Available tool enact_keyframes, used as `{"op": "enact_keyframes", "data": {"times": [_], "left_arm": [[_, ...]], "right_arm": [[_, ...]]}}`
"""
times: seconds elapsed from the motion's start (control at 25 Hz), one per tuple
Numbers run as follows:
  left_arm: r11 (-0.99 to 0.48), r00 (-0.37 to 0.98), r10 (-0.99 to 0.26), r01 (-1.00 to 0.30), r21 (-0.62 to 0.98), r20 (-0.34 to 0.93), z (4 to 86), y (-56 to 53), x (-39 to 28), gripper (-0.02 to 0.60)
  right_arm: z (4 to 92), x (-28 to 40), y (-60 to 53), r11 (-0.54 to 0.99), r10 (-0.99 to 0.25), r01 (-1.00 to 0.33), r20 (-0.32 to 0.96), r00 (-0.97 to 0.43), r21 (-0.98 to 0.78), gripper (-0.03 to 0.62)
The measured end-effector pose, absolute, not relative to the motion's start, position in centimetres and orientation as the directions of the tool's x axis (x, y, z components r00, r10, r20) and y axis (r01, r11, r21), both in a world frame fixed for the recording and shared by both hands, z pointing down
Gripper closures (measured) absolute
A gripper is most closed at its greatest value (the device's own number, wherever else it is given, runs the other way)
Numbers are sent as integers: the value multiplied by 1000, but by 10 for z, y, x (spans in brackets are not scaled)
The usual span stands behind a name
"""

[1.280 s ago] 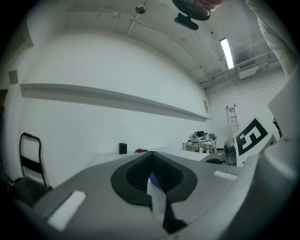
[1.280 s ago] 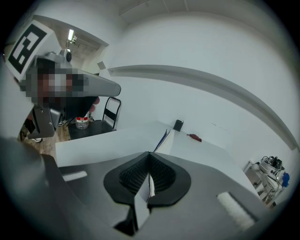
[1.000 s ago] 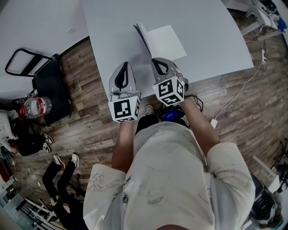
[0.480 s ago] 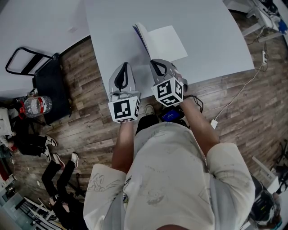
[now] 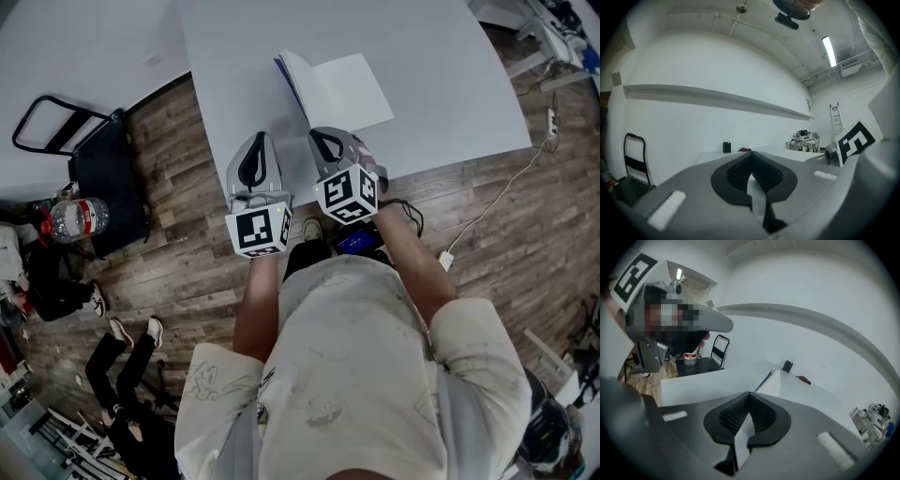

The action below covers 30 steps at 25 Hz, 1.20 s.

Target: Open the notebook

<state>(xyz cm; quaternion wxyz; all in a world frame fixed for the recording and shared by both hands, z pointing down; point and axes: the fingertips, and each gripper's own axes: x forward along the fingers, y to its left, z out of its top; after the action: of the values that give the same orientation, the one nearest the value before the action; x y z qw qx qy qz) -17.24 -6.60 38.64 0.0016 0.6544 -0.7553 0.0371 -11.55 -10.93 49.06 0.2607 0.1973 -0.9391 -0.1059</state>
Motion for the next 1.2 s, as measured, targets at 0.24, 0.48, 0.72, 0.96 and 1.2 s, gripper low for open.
{"op": "enact_keyframes", "data": {"times": [0.24,0.48,0.72,0.96,1.2], "left_arm": [[146,-149,-987,-988,-56,55,387,-65,-174,563],[149,-152,-987,-987,-59,54,385,-65,-174,563],[149,-152,-987,-987,-58,55,384,-65,-174,563],[148,-151,-987,-987,-56,57,385,-64,-175,563],[152,-155,-986,-987,-55,58,385,-63,-174,563]], "right_arm": [[495,-117,-108,905,-414,-300,458,-787,303,588],[500,-118,-105,910,-401,-282,473,-784,305,587],[508,-119,-102,915,-387,-260,493,-779,307,588],[516,-117,-98,920,-380,-257,510,-772,297,588],[519,-119,-95,922,-371,-244,515,-773,299,588]]}}
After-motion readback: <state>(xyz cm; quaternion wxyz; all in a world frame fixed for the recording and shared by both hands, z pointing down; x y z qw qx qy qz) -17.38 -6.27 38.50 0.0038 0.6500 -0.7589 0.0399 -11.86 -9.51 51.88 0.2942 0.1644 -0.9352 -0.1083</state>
